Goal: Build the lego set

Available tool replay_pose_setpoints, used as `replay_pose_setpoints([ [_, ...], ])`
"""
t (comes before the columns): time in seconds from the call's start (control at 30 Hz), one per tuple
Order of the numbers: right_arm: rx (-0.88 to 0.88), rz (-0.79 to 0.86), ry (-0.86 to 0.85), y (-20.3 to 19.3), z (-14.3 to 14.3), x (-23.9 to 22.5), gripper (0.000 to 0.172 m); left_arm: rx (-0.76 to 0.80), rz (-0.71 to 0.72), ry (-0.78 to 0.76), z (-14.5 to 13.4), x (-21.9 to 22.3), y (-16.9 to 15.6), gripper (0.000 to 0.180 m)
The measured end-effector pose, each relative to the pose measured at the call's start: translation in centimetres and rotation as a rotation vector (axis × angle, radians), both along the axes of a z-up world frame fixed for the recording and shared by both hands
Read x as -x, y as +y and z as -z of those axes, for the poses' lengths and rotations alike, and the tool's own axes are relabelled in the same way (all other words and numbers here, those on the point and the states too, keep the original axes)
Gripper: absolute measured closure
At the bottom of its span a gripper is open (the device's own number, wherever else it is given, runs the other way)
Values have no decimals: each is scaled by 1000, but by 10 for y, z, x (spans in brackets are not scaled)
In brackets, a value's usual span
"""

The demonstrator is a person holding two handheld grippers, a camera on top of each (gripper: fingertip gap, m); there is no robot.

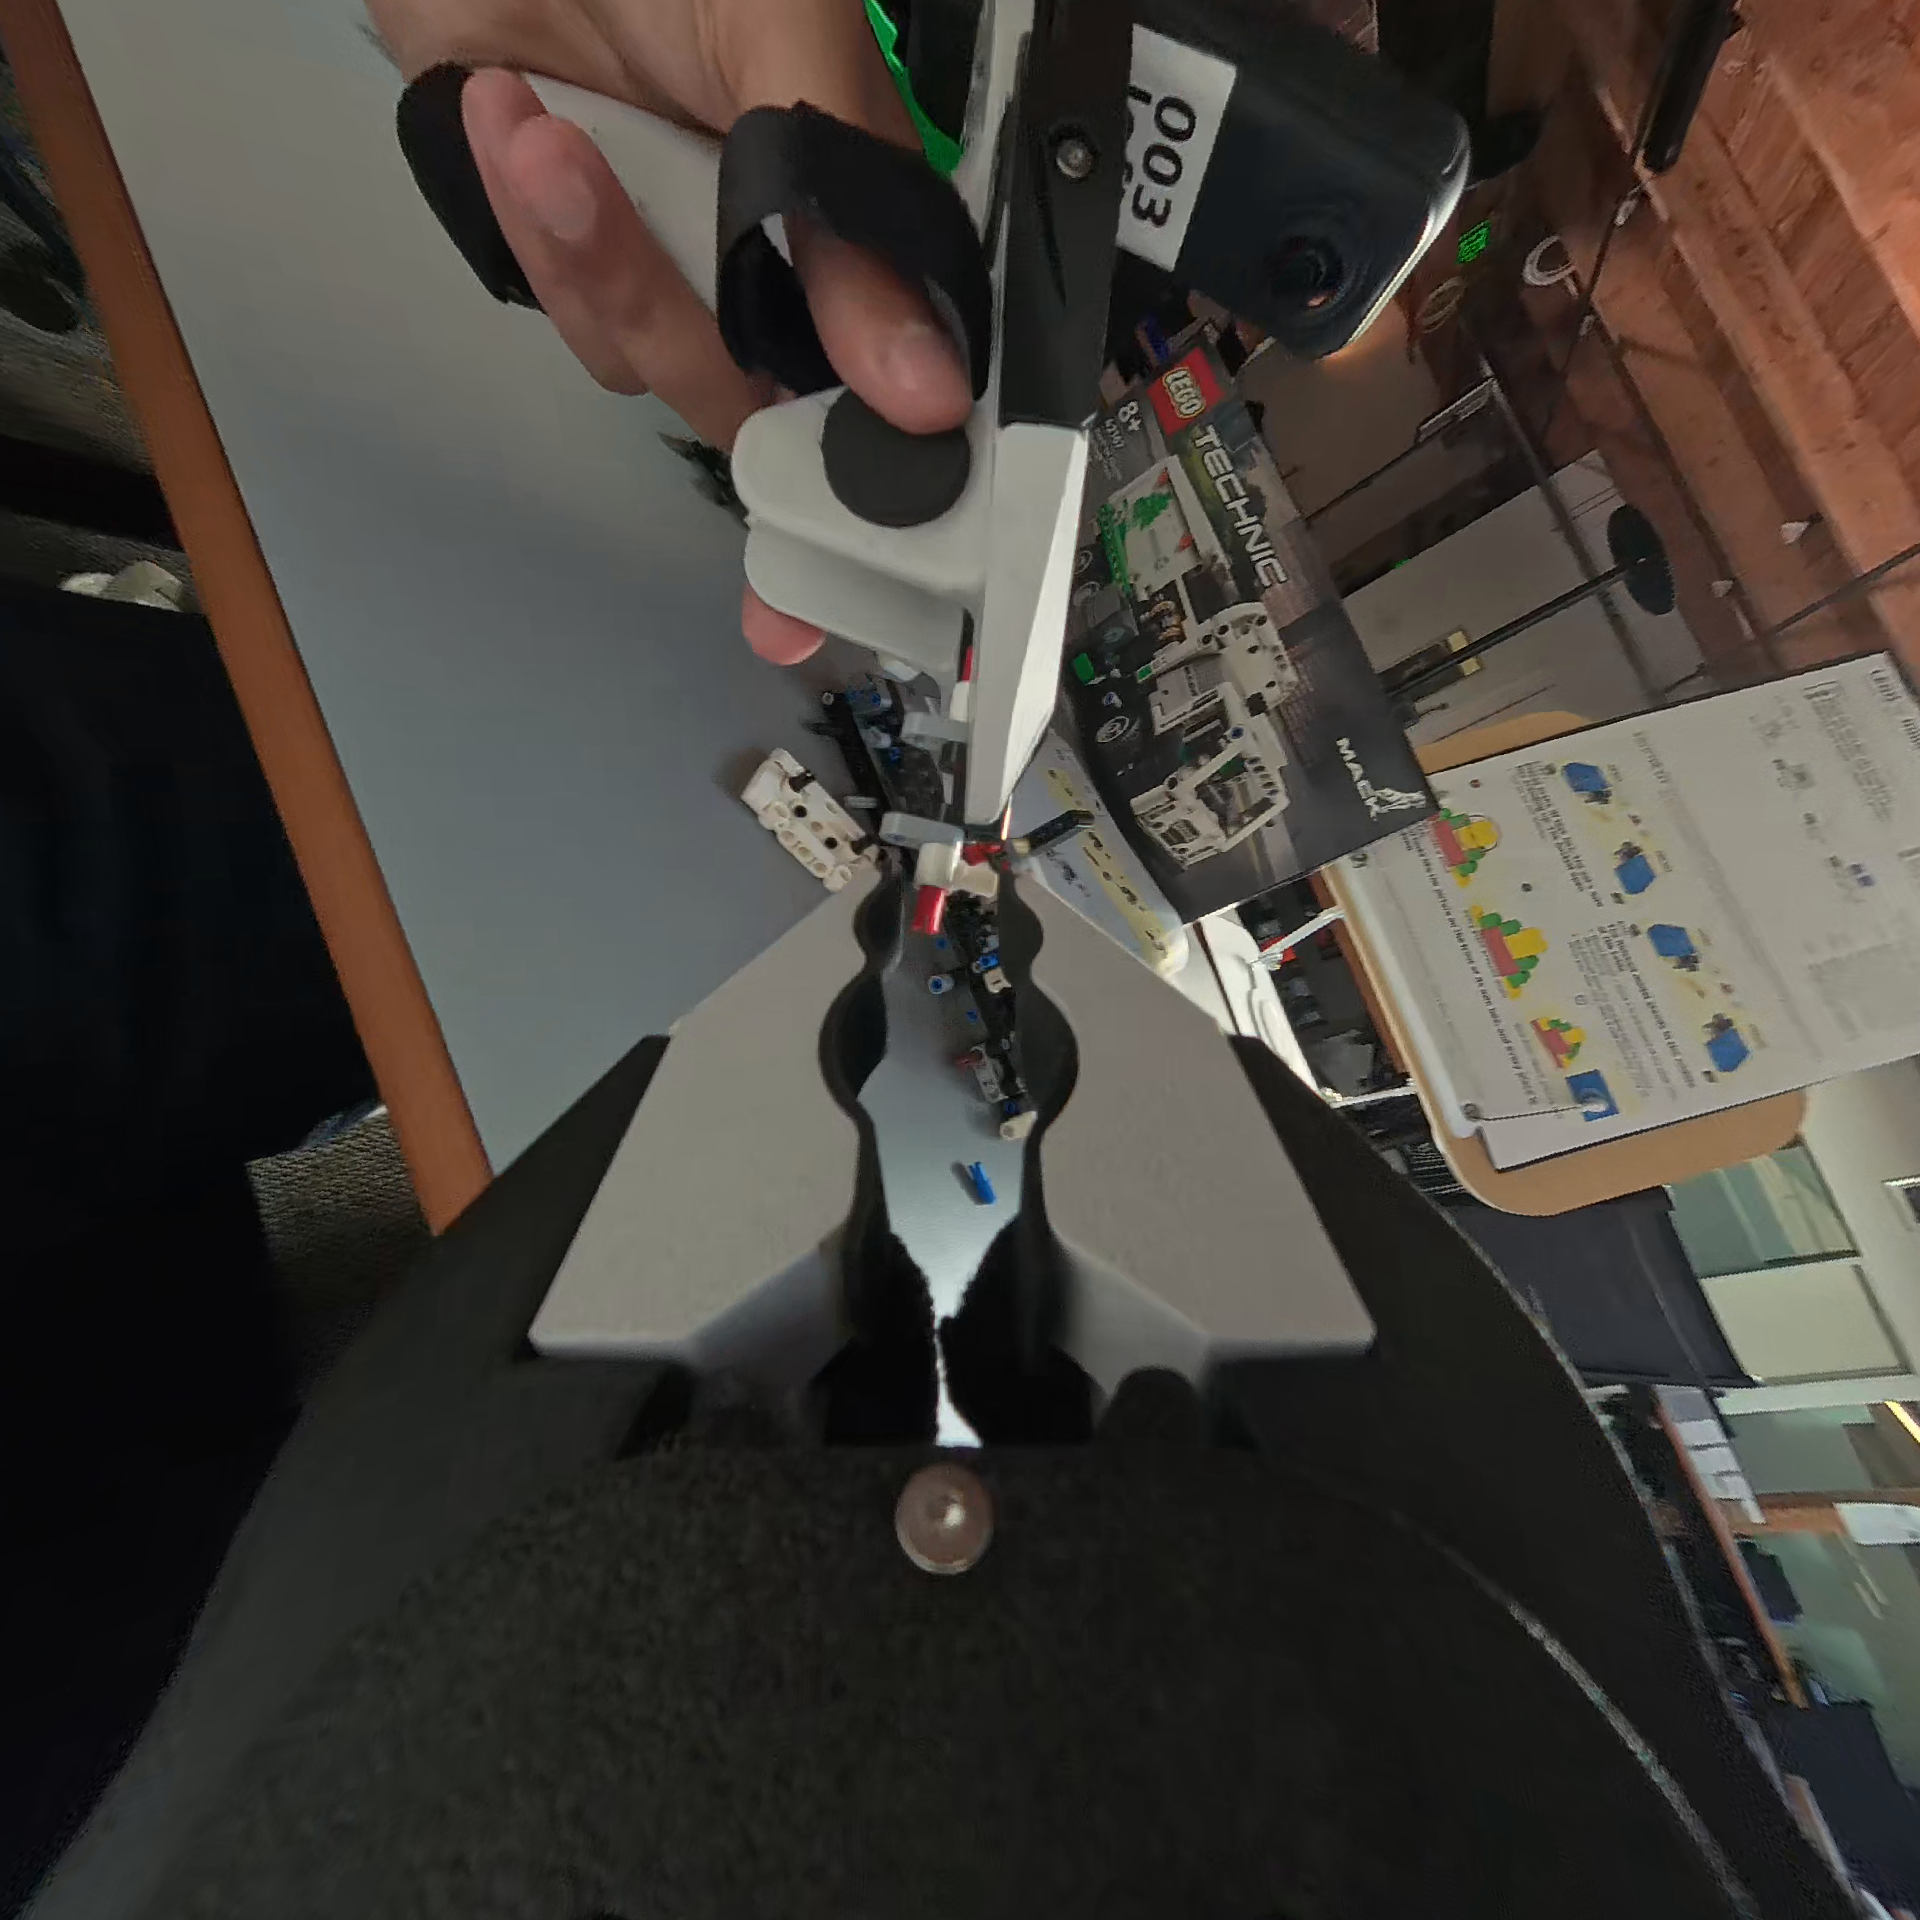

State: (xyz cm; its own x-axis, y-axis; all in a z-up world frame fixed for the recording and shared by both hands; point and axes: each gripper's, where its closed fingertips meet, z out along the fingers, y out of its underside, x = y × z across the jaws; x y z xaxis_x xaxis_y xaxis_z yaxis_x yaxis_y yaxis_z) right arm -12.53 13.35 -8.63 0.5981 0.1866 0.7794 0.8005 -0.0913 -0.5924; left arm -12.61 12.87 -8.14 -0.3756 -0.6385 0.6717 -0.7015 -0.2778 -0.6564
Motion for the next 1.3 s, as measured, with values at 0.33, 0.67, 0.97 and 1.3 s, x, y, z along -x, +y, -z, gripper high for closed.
replay_pose_setpoints([
  [0.33,-93,38,-118,-2,-9,0,161,110,-27,-31,-8,1,-4,176],
  [0.67,230,-204,561,-9,-6,12,164,-178,67,-210,-10,9,-13,176],
  [0.97,204,-194,531,-10,-11,9,156,-148,11,-230,-16,4,-6,176],
  [1.3,306,-451,888,-26,-27,22,162,-346,146,-479,-18,21,-26,176],
])
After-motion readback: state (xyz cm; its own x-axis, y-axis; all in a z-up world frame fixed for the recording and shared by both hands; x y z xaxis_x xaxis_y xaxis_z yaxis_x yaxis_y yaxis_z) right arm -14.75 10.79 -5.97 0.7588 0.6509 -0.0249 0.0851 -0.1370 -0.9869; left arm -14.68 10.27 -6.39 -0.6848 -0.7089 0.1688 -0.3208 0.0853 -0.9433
